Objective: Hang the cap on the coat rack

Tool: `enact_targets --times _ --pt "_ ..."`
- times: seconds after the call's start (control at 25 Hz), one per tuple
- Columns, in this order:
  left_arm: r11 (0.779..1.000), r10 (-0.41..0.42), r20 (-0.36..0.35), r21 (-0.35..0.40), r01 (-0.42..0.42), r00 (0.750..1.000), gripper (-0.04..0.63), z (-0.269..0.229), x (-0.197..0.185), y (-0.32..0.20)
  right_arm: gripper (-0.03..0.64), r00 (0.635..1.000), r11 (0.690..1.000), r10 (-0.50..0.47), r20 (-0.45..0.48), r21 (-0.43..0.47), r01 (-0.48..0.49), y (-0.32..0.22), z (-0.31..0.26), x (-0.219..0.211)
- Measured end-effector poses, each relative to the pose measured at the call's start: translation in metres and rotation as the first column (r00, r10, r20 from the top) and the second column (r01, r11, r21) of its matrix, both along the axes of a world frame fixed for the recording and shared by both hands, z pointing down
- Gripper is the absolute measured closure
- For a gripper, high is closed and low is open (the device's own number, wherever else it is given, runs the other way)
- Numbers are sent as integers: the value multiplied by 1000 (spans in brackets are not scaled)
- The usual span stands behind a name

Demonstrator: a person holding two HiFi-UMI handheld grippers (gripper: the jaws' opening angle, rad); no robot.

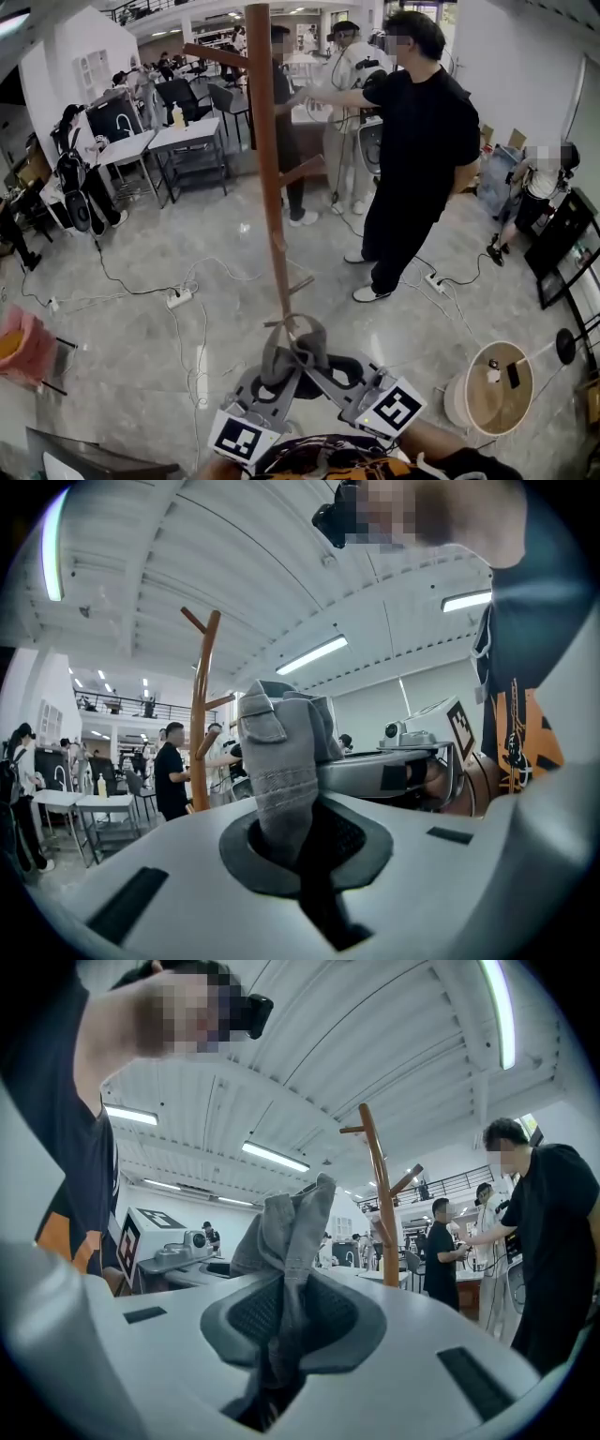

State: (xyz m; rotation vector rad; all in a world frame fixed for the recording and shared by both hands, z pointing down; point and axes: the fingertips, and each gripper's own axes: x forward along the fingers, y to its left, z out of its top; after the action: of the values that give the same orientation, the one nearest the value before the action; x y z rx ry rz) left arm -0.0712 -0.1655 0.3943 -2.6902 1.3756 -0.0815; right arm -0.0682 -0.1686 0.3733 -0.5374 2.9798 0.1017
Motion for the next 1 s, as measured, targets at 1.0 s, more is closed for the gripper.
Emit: enact_targets --times 1.0 --pt "996 -41 -27 -79 39 999 566 9 -32 -144 548 996 996 -67 -64 -57 63 -146 12 -29"
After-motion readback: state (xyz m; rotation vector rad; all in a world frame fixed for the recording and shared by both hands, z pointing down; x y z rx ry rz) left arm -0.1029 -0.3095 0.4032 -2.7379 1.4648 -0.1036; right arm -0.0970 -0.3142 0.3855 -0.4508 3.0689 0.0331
